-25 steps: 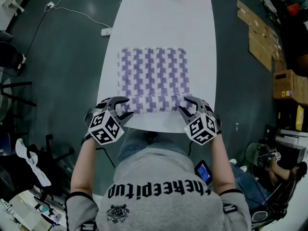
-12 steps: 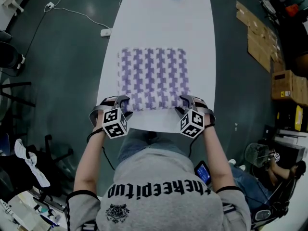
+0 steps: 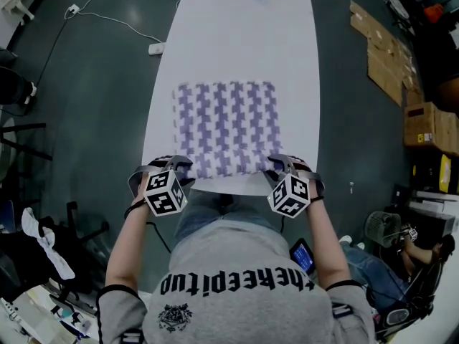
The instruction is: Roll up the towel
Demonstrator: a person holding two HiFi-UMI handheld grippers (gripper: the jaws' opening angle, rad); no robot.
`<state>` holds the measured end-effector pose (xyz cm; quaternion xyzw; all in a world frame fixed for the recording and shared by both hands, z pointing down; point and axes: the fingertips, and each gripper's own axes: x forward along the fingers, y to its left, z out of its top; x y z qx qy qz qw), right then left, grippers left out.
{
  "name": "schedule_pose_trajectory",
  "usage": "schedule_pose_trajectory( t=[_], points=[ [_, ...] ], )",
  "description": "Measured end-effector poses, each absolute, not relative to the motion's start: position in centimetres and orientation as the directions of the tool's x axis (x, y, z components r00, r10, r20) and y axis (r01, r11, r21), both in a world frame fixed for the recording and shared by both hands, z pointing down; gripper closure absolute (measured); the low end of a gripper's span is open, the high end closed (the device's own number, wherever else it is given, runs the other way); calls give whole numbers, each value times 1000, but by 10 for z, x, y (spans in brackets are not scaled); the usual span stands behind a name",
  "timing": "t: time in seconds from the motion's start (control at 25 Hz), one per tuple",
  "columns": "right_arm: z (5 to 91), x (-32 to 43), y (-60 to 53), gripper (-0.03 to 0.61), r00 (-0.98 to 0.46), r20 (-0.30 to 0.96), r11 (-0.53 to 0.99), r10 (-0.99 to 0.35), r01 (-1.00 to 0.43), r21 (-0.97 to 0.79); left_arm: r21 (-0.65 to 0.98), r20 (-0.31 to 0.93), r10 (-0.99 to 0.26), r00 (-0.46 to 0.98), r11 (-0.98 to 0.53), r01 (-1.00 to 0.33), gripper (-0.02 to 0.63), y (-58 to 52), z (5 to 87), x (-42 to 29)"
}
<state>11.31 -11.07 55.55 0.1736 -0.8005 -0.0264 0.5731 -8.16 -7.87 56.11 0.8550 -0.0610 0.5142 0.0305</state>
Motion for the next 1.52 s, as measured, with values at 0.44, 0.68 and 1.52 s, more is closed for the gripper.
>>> schedule_pose_trajectory(
  t=[0.44, 0.68, 1.52],
  points=[
    [559, 114, -93, 446, -333, 929, 954, -161, -293, 60, 195, 816, 55, 575, -963, -185, 426, -62, 563, -81],
    [543, 116, -86, 443, -373, 913, 939, -167, -343, 31, 240, 778, 33, 628, -939, -248, 422, -62, 545, -84],
    [540, 113, -173, 425, -356, 899, 895, -256, -438, 81, 276, 752, -90, 653, -857, -436, 422, -161, 542, -104]
  ],
)
